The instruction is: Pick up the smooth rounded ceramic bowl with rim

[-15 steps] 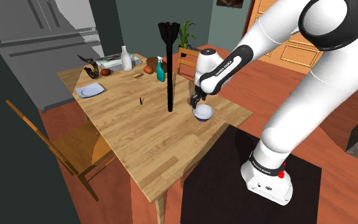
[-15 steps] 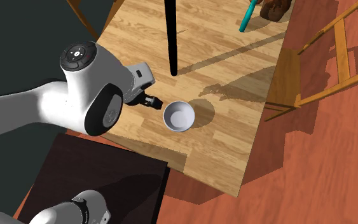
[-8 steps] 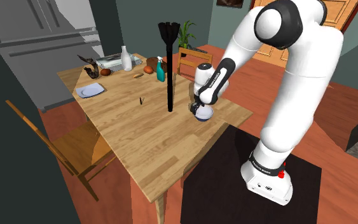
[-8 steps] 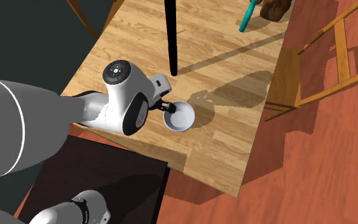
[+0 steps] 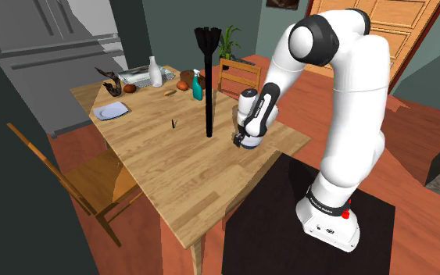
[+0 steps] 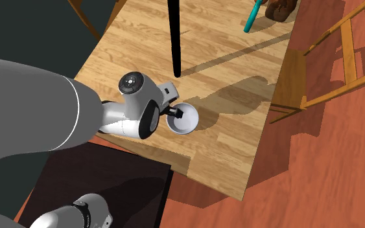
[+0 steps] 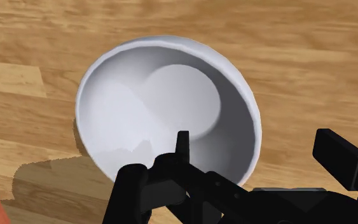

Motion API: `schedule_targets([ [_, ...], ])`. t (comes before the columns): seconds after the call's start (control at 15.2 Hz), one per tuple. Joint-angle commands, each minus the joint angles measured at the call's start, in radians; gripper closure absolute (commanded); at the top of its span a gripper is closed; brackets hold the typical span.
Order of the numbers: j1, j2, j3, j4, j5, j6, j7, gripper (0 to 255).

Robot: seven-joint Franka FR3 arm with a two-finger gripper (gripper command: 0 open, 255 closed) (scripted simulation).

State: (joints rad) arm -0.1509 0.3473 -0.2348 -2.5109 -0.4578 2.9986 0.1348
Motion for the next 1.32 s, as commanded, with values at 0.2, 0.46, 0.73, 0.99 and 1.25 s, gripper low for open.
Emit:
schedule_targets([
  [0.2, 0.013, 0.045, -0.013, 0.012, -0.009, 0.034, 0.017, 255],
  [0.46, 0.013, 0.044, -0.013, 0.012, -0.009, 0.033, 0.017, 255],
  [0.73, 0.013, 0.044, -0.013, 0.012, -0.009, 0.033, 0.017, 255],
  [0.99, -0.003, -0.006, 0.002, -0.001, 0.0, -0.004, -0.002, 255],
  [1.25, -0.019, -0.072, 0.022, -0.016, 0.019, -0.057, -0.029, 255],
])
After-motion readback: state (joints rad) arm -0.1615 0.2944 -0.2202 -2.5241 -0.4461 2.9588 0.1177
